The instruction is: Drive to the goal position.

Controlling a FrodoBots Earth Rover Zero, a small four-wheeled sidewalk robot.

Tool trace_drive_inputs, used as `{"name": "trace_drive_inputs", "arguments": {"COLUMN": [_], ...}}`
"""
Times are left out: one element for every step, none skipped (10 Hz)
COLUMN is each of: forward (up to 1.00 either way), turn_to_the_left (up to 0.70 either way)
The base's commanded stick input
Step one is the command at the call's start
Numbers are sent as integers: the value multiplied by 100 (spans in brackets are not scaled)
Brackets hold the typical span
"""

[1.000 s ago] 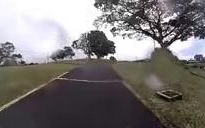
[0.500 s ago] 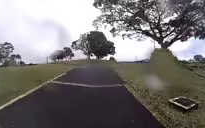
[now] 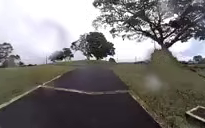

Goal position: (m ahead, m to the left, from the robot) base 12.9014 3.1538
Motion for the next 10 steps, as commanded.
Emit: {"name": "trace_drive_inputs", "arguments": {"forward": [100, 100, 100, 100, 100, 100, 100, 98, 85, 85], "turn_to_the_left": [0, 0, 0, 0, 0, 0, 0, 0, 0, 0]}}
